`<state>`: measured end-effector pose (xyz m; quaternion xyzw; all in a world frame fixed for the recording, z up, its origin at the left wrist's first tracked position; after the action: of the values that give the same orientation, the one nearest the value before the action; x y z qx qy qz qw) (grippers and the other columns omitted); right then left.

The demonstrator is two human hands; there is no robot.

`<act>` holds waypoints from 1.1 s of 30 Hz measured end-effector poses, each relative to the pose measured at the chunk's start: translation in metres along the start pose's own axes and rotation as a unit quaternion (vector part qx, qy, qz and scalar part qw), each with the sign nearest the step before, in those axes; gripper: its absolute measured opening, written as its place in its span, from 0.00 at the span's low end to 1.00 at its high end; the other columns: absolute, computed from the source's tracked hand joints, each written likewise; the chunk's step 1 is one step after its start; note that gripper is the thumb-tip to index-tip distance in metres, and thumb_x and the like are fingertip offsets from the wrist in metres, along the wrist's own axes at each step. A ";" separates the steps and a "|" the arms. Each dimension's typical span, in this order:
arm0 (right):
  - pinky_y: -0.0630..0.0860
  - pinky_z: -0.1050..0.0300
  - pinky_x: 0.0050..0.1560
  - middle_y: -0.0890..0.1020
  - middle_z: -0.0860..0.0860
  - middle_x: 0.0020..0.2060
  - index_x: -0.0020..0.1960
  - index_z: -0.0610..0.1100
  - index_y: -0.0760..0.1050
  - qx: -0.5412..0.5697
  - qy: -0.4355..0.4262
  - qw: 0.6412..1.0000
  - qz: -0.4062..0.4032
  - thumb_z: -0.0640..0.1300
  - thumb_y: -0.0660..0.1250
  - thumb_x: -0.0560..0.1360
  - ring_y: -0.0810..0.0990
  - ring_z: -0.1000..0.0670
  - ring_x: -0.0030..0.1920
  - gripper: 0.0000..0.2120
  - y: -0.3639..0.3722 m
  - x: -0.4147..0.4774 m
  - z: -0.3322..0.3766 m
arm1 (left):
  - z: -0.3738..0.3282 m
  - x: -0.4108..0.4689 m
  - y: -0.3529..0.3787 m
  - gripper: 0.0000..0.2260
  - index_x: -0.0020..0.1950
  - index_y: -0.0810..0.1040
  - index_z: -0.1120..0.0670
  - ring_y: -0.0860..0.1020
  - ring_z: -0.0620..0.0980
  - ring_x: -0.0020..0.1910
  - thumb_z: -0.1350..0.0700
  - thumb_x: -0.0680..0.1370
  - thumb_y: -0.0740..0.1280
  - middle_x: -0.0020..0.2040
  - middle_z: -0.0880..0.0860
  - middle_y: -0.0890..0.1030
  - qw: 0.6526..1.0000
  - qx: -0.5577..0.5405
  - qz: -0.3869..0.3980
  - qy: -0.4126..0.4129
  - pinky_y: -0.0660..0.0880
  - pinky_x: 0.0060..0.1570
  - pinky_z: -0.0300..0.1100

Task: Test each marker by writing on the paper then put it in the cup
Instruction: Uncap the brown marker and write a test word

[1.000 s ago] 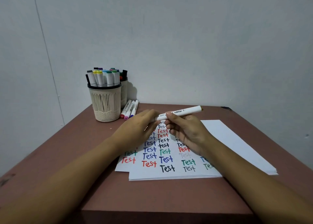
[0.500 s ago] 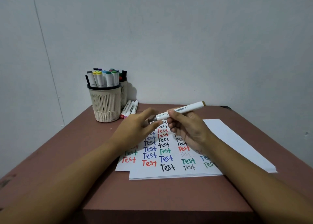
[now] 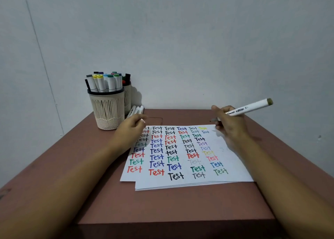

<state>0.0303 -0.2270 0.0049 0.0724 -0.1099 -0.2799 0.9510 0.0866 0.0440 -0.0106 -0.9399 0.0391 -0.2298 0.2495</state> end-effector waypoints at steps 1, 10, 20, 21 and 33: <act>0.67 0.64 0.25 0.74 0.52 0.20 0.33 0.47 0.67 -0.038 -0.011 0.999 -0.016 0.43 0.72 0.73 0.71 0.52 0.27 0.16 -0.003 0.002 -0.001 | 0.001 0.000 -0.001 0.12 0.61 0.75 0.53 0.75 0.49 0.48 0.57 0.80 0.58 0.48 0.52 0.78 1.000 0.010 0.006 -0.003 0.69 0.48 0.41; 0.67 0.61 0.25 0.72 0.48 0.19 0.31 0.42 0.66 -0.156 -0.007 0.987 -0.022 0.33 0.65 0.69 0.68 0.50 0.21 0.12 -0.006 0.005 -0.017 | 0.000 -0.001 0.001 0.12 0.61 0.76 0.55 0.75 0.44 0.48 0.56 0.77 0.66 0.48 0.47 0.77 0.997 0.064 0.042 -0.010 0.67 0.47 0.36; 0.74 0.58 0.28 0.75 0.44 0.27 0.31 0.41 0.67 -0.170 -0.023 0.985 0.020 0.33 0.69 0.70 0.74 0.51 0.23 0.14 -0.004 0.008 -0.021 | 0.001 0.000 -0.001 0.10 0.58 0.77 0.54 0.75 0.41 0.45 0.55 0.77 0.66 0.47 0.46 0.78 0.996 0.076 0.049 -0.011 0.67 0.39 0.29; 0.74 0.58 0.28 0.75 0.44 0.27 0.32 0.41 0.67 -0.171 -0.023 0.985 0.021 0.33 0.69 0.70 0.74 0.51 0.23 0.14 -0.004 0.009 -0.021 | 0.001 0.000 0.000 0.09 0.57 0.77 0.54 0.75 0.43 0.46 0.55 0.77 0.65 0.47 0.46 0.78 0.996 0.077 0.049 -0.011 0.67 0.39 0.29; 0.71 0.60 0.25 0.74 0.45 0.25 0.31 0.41 0.66 -0.180 -0.024 0.983 -0.010 0.31 0.66 0.69 0.72 0.52 0.21 0.13 -0.004 0.006 -0.019 | 0.002 0.000 0.000 0.10 0.57 0.78 0.53 0.76 0.44 0.48 0.54 0.78 0.65 0.51 0.48 0.78 0.993 0.098 0.061 -0.010 0.69 0.41 0.35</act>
<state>0.0375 -0.2323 -0.0134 -0.1056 -0.0799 -0.3059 0.9428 0.0879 0.0447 -0.0126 -0.9089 0.0712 -0.2072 0.3547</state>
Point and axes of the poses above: each hand's wrist, its own x-axis towards the middle knuckle, its own y-axis out of the palm, z = x × y, the point moved 4 cm from there along x, towards the middle knuckle
